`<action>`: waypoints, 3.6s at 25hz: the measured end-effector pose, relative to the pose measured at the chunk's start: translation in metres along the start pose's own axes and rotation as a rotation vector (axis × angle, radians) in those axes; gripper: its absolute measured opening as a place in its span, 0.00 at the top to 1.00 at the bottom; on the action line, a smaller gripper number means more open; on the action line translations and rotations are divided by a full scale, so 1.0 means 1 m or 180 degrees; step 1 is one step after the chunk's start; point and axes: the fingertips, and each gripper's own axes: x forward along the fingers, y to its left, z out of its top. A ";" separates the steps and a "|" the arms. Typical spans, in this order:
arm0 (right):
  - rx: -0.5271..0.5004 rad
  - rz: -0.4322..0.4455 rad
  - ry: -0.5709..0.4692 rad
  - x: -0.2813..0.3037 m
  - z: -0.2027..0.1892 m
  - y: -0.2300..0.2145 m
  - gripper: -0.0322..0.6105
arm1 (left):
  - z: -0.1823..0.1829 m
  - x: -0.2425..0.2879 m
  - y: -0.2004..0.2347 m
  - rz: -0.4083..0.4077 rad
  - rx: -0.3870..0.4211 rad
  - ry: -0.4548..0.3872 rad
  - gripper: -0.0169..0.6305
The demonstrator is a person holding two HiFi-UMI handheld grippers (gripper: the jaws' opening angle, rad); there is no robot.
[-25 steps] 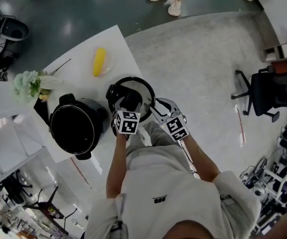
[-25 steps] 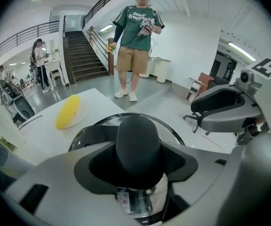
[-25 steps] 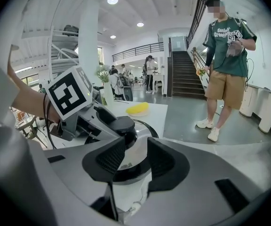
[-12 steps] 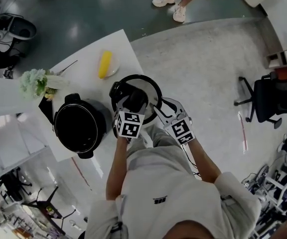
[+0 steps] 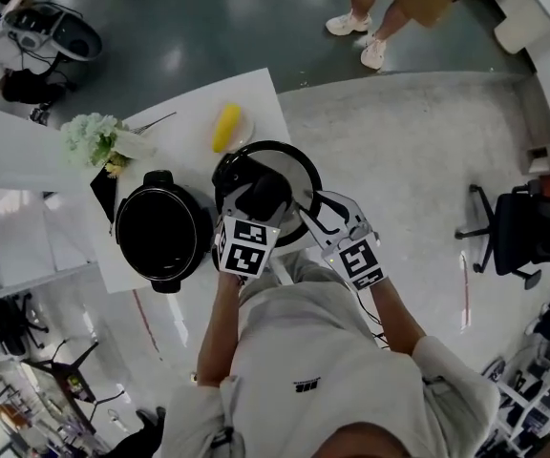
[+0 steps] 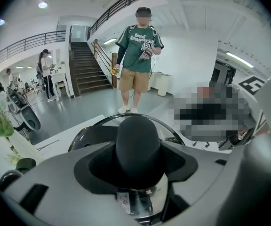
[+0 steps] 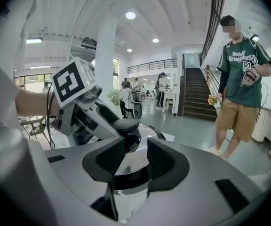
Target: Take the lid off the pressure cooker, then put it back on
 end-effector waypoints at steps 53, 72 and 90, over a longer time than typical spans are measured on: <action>-0.0381 0.0510 -0.0126 0.125 0.131 0.193 0.72 | -0.106 -0.195 0.181 -0.0211 0.0140 0.0264 0.53; -0.0378 0.0517 -0.0160 0.137 0.134 0.198 0.72 | -0.109 -0.191 0.187 -0.0366 0.0023 0.0276 0.53; -0.0465 0.0830 -0.0076 0.147 0.132 0.211 0.72 | -0.136 -0.185 0.184 0.0120 -0.0287 0.0221 0.53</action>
